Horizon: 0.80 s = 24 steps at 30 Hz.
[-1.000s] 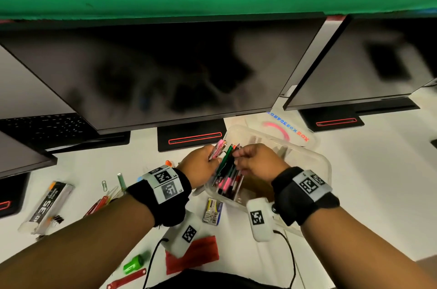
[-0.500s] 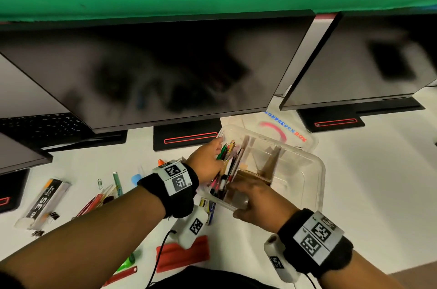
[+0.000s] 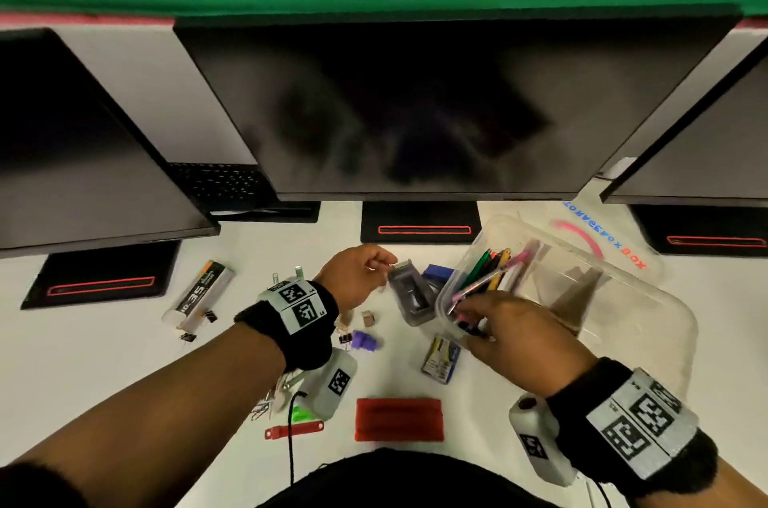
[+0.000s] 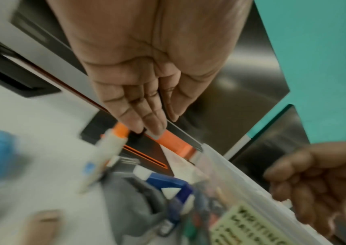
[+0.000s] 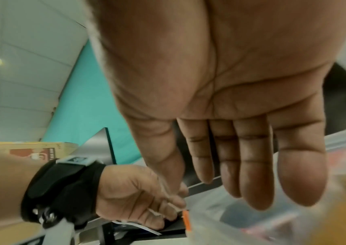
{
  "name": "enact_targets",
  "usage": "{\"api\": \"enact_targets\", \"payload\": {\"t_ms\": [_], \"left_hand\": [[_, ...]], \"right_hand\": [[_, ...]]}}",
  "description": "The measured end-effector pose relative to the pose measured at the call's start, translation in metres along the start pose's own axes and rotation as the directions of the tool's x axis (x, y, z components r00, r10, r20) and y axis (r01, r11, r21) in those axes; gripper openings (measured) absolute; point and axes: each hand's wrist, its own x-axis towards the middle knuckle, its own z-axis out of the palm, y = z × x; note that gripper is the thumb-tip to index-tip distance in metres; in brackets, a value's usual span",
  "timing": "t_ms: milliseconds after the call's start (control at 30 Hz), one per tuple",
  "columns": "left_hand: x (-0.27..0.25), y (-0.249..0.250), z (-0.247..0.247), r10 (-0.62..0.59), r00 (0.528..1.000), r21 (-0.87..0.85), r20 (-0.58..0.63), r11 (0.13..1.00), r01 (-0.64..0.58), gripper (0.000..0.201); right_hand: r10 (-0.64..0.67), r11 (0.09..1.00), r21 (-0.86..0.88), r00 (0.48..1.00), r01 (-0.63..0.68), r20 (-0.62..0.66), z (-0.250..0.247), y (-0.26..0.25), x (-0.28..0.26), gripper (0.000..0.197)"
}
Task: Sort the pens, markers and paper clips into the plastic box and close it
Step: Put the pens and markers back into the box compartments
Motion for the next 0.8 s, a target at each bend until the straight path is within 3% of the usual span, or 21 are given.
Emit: {"api": "enact_targets", "payload": {"t_ms": [233,333,433,667,800], "left_hand": [[-0.036,-0.096,-0.071,-0.184,0.979,-0.030,-0.086,0.983,0.182,0.019],[-0.052,-0.126,-0.098,-0.226,0.964,0.062,-0.141,0.970,0.236,0.024],[-0.065,-0.157,-0.121,-0.259,0.958,0.109,-0.119,0.956,0.272,0.029],[-0.070,-0.203,-0.144,-0.249,0.967,0.338,-0.046,0.907,0.250,0.034],[-0.064,-0.206,-0.141,-0.288,0.957,0.485,-0.024,0.834,0.263,0.042]], "right_hand": [[-0.142,0.990,0.049,0.970,0.135,0.197,0.041,-0.079,0.056,0.035],[-0.163,0.986,0.036,0.935,0.160,0.314,0.075,-0.102,0.078,0.036],[-0.159,0.987,0.056,0.910,0.149,0.384,0.105,-0.119,0.093,0.036],[-0.245,0.969,0.045,0.928,0.243,0.282,0.140,-0.160,0.130,0.045],[-0.272,0.956,-0.041,0.931,0.290,0.244,0.147,-0.178,0.159,0.044]]}}
